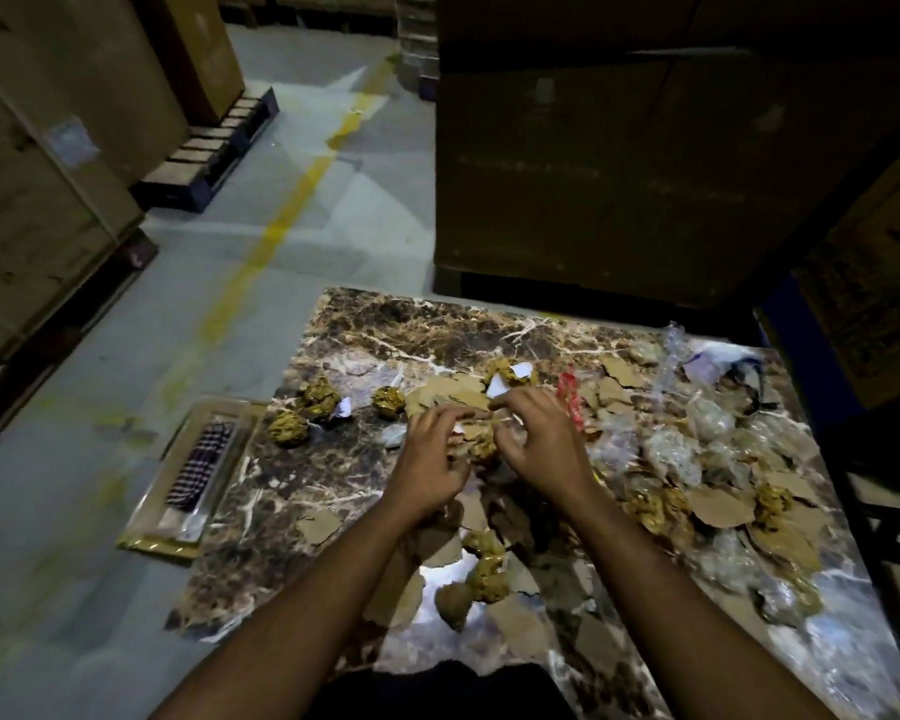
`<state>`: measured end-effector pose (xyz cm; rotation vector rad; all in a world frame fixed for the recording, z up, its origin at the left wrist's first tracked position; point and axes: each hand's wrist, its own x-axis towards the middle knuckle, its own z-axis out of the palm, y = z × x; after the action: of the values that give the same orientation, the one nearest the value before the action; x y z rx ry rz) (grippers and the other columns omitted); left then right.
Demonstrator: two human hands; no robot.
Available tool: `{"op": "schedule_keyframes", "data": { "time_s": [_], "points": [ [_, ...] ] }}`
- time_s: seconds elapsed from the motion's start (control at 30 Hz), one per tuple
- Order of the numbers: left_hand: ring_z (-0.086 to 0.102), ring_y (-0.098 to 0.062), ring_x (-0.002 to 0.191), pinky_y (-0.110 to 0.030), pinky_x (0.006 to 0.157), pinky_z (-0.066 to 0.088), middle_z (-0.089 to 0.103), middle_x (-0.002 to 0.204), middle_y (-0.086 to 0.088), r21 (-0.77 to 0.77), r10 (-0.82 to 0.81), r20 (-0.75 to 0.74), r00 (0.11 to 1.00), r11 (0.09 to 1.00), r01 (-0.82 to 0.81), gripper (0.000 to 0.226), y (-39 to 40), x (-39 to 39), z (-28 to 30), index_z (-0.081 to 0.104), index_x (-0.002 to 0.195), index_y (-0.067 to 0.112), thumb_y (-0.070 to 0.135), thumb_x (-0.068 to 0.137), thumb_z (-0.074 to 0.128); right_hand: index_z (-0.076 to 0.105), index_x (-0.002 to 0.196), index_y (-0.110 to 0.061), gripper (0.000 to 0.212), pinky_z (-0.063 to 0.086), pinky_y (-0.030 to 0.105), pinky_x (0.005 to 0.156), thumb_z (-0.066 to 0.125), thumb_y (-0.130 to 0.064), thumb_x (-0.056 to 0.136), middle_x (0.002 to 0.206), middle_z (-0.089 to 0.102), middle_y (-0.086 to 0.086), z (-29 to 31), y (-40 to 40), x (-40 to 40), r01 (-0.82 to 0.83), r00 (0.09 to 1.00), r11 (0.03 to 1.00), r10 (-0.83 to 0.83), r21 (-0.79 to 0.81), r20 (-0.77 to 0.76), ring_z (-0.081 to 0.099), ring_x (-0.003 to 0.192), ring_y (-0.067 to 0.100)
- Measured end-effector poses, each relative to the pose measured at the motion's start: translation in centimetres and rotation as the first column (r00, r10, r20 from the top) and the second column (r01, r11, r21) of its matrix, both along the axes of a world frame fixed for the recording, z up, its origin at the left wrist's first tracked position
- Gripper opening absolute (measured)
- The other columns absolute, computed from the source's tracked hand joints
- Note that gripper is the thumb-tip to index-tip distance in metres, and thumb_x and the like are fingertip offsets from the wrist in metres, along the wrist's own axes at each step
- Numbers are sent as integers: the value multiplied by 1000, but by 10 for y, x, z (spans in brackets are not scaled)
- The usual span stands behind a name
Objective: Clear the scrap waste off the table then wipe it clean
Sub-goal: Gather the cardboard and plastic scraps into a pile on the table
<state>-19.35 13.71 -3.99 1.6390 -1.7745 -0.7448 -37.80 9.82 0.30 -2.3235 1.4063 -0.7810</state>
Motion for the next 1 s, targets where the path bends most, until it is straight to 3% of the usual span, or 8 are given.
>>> {"op": "schedule_keyframes", "data": {
  "time_s": [0.1, 0.2, 0.33, 0.53, 0.63, 0.77, 0.9, 1.0],
  "points": [
    [43, -28, 125, -43, 100, 44, 50, 135, -4, -15, 104, 43, 994, 995, -103, 56, 4, 46, -1, 51, 134, 25, 15, 82, 70, 64, 115, -19, 27, 43, 31, 82, 66, -29, 90, 114, 61, -1, -4, -7, 41, -96, 995, 995, 97, 7, -33, 51, 107, 19],
    [46, -31, 123, -49, 100, 45, 53, 132, -7, -72, 203, 122, 971, 978, -195, 57, 4, 98, -4, 54, 133, 20, 19, 79, 74, 58, 128, -24, 47, 47, 41, 91, 59, -47, 87, 130, 55, -1, -16, -18, 83, -168, 975, 981, 180, 100, -133, 47, 119, 23],
    [32, -31, 134, -49, 107, 36, 43, 149, -4, 25, 305, 333, 892, 943, -331, 72, 2, 162, -9, 46, 143, 31, 39, 80, 79, 35, 149, -38, 73, 37, 56, 107, 61, -63, 85, 161, 26, 2, -33, -36, 135, -179, 876, 939, 288, 293, -388, 26, 143, 33],
    [18, -41, 148, -61, 115, 29, 8, 167, 0, 341, 28, 474, 880, 916, -213, 110, -12, 217, -25, 17, 150, 55, 57, 64, 86, 9, 154, -52, 109, 22, 70, 111, 81, -61, 72, 169, 0, 1, -57, -52, 168, -61, 651, 893, 374, 445, -661, 8, 151, 45],
    [26, -41, 145, -54, 111, 40, 9, 167, -2, 359, -91, 516, 852, 926, -118, 104, -22, 214, -28, 19, 149, 58, 58, 68, 84, 10, 150, -59, 92, 37, 63, 103, 74, -55, 83, 168, 7, 3, -63, -50, 163, -21, 666, 908, 325, 419, -671, 26, 142, 43],
    [33, -38, 140, -48, 99, 48, 16, 163, -9, 289, -81, 547, 833, 952, -97, 70, -32, 203, -35, 35, 145, 51, 53, 86, 71, 25, 147, -57, 54, 49, 54, 94, 52, -44, 102, 164, 19, 5, -62, -50, 156, -71, 732, 928, 298, 366, -612, 32, 137, 41],
    [39, -39, 130, -46, 84, 54, 22, 154, -13, 220, -37, 539, 841, 970, -99, 40, -31, 190, -45, 47, 130, 41, 43, 93, 63, 38, 147, -43, 48, 54, 52, 90, 53, -44, 102, 162, 24, 10, -59, -50, 154, -112, 737, 912, 342, 394, -583, 26, 142, 43],
    [45, -38, 122, -45, 76, 53, 28, 147, -14, 211, -40, 580, 813, 972, -102, 36, -33, 183, -45, 47, 126, 40, 40, 93, 61, 42, 149, -35, 48, 52, 47, 92, 54, -38, 102, 160, 27, 14, -60, -47, 155, -156, 729, 915, 361, 372, -582, 33, 139, 40]
  ]
}}
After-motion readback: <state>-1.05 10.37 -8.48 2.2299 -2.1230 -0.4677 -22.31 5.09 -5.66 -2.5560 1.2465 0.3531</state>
